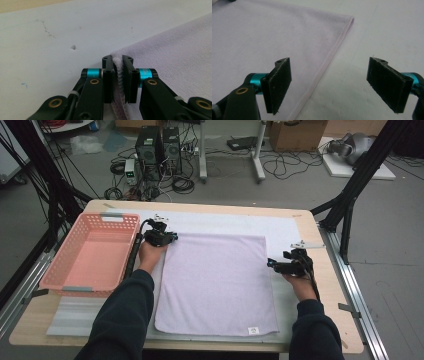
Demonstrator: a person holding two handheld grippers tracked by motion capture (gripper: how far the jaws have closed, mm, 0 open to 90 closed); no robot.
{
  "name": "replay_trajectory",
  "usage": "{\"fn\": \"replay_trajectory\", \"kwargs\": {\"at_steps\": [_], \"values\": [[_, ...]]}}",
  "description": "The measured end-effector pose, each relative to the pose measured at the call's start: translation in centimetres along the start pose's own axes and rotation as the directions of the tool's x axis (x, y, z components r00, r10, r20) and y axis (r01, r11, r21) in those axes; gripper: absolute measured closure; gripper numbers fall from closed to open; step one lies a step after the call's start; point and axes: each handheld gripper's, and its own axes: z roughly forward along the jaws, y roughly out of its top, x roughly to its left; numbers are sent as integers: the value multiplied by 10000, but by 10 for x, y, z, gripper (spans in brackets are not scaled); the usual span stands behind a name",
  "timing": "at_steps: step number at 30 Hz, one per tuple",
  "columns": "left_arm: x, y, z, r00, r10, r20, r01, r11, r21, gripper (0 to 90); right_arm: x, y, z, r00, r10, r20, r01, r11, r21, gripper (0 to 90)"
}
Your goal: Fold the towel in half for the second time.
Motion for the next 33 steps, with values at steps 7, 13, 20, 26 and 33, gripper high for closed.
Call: {"fn": "replay_trajectory", "kwargs": {"at_steps": [7,13,20,26,33], "values": [[1,0,0,10000,-81,44,81,10000,-18,805,-12,28,43,10000,-33,39,30,9970,769,186],[0,-1,0,10000,6,-25,-6,10000,-22,805,-19,43,75,9991,185,377,-229,9925,1199,188],[0,-1,-1,9997,-233,-7,233,9997,-10,806,-15,53,93,9970,-393,667,295,9894,1420,298],[1,-1,0,9993,-361,38,361,9993,-47,806,-13,56,96,9971,-729,230,691,9883,1363,533],[0,-1,0,9990,-449,46,450,9990,-69,807,-9,58,95,9953,-824,-504,891,9850,1478,824]]}}
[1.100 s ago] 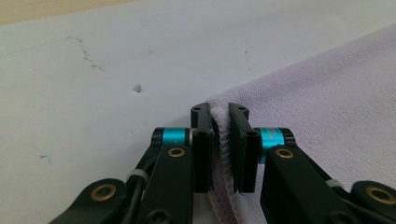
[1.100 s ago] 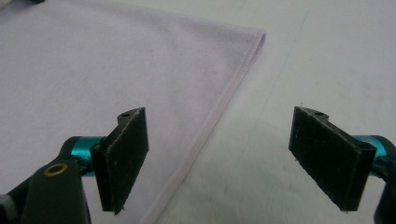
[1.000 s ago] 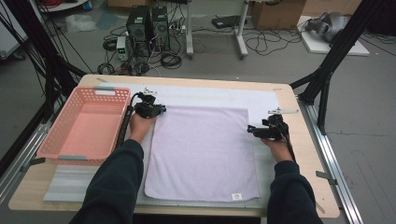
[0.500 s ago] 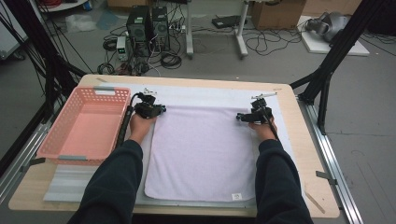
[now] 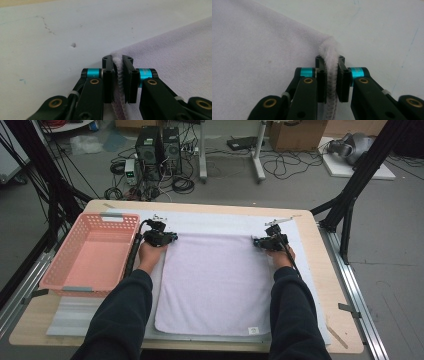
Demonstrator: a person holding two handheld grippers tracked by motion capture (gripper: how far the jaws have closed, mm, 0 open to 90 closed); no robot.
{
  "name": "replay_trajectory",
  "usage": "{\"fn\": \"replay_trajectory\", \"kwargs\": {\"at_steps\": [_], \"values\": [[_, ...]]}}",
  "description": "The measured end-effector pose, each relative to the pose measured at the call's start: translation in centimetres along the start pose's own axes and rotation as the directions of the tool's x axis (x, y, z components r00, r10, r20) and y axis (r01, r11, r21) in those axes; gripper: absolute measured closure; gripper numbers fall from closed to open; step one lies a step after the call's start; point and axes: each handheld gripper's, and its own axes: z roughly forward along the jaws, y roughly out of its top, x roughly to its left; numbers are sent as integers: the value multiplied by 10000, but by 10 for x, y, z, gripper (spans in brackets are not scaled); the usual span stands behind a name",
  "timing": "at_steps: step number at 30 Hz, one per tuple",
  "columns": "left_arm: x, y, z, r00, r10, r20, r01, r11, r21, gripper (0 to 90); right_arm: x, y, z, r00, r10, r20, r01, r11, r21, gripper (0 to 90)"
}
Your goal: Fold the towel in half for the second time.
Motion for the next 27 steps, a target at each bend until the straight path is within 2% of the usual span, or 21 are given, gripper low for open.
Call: {"fn": "replay_trajectory", "kwargs": {"at_steps": [2,4,5,7,9,11,13,16,19,20,23,25,27], "values": [[0,0,0,10000,-10,-13,10,10000,30,817,2,2,0,9991,-341,261,340,9994,21,830],[2,2,-3,9995,-53,-315,51,10000,-71,835,4,4,-3,9956,-534,772,539,9985,-48,835],[3,4,-4,9991,-188,-373,175,9992,-348,840,4,6,-5,9947,-518,892,536,9984,-178,836],[5,9,-10,9990,-189,-412,150,9955,-932,841,4,11,-11,9910,-552,1218,626,9964,-576,836],[7,15,-17,9988,-204,-449,131,9873,-1582,840,6,18,-15,9864,-633,1518,787,9921,-976,836],[9,19,-22,9988,-277,-411,196,9821,-1874,840,9,27,-22,9830,-612,1732,880,9845,-1515,835],[11,22,-28,9991,-391,-133,353,9762,-2138,839,11,31,-26,9824,-642,1752,948,9804,-1724,835],[8,23,-33,9997,-237,101,253,9771,-2111,839,12,31,-30,9851,-631,1598,929,9781,-1861,834],[5,23,-40,9988,-364,330,425,9774,-2069,838,14,32,-36,9862,-835,1431,1117,9729,-2023,832],[3,23,-43,9981,-426,444,504,9798,-1933,838,15,32,-37,9873,-842,1346,1106,9730,-2027,832],[-1,25,-52,9986,-193,483,272,9853,-1685,836,18,31,-45,9887,-980,1135,1212,9679,-2201,831],[-2,25,-61,9969,-387,690,511,9807,-1889,832,20,29,-51,9886,-1065,1061,1291,9630,-2367,830],[-5,24,-68,9954,-488,824,639,9793,-1920,832,24,26,-58,9894,-1064,992,1278,9614,-2436,829]]}}
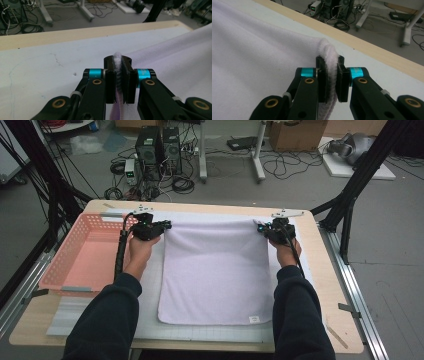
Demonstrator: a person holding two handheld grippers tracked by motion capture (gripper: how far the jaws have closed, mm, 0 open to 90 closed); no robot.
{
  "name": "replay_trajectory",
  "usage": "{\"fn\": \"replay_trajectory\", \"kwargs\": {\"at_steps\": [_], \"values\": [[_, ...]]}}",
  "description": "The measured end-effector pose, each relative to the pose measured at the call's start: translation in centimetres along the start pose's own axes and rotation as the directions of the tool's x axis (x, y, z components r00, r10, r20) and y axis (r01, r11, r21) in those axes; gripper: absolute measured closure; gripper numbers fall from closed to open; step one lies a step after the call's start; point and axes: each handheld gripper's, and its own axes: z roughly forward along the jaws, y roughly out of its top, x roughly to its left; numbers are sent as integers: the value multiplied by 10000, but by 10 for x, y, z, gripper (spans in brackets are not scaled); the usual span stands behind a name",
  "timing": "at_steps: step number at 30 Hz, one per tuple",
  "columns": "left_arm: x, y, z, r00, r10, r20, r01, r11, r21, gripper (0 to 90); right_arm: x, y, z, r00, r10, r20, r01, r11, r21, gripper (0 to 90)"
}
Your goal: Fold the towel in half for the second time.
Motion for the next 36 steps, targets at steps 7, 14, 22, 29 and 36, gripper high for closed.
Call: {"fn": "replay_trajectory", "kwargs": {"at_steps": [7,14,22,29,36], "values": [[-13,-14,-25,9974,155,709,-145,9998,-145,832,9,-11,-28,9980,-179,-611,149,9986,-506,828],[-34,-25,-52,9880,1024,1155,-949,9932,-679,832,22,-29,-55,9941,-379,-1019,310,9972,-687,827],[-44,-51,-72,9826,1169,1444,-1078,9917,-694,832,37,-48,-73,9916,-448,-1217,383,9977,-560,824],[-56,-76,-88,9785,1257,1635,-1201,9918,-434,831,54,-68,-92,9891,-411,-1413,321,9973,-660,823],[-66,-103,-103,9773,1184,1755,-1169,9930,-189,827,71,-91,-112,9861,-360,-1622,259,9976,-639,822]]}}
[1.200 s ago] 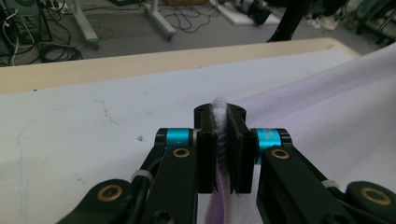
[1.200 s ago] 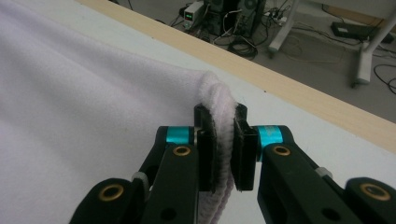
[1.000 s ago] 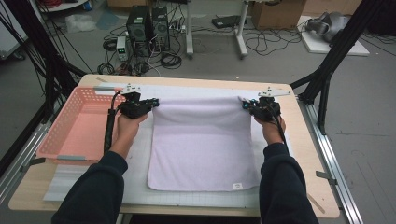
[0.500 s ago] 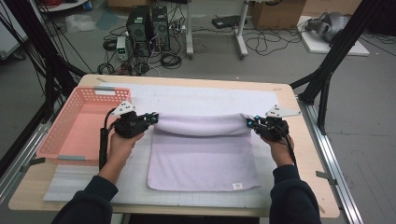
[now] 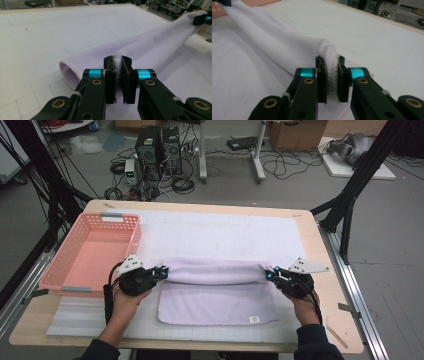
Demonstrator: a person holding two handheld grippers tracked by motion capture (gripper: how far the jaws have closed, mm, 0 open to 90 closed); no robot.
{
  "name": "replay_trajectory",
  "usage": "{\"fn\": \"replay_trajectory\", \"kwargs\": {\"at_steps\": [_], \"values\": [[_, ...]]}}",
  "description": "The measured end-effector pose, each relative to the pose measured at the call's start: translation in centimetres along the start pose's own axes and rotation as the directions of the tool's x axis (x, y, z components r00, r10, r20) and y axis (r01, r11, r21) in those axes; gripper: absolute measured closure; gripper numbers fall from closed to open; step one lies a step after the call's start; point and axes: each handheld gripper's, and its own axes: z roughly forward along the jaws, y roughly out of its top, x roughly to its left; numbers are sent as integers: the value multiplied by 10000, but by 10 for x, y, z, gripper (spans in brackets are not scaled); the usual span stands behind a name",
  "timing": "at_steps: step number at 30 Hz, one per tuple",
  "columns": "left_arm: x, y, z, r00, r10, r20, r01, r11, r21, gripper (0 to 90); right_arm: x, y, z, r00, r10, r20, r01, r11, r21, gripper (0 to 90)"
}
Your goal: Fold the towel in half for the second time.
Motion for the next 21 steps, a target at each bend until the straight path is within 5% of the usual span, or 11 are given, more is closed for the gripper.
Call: {"fn": "replay_trajectory", "kwargs": {"at_steps": [7,21], "values": [[-10,-14,-8,9998,-31,175,30,10000,78,820,14,-16,-9,9998,-39,-199,39,10000,20,817],[-24,-20,-23,9969,131,782,-125,9999,-74,818,12,-34,-21,9978,275,-604,-280,9996,-76,810]]}}
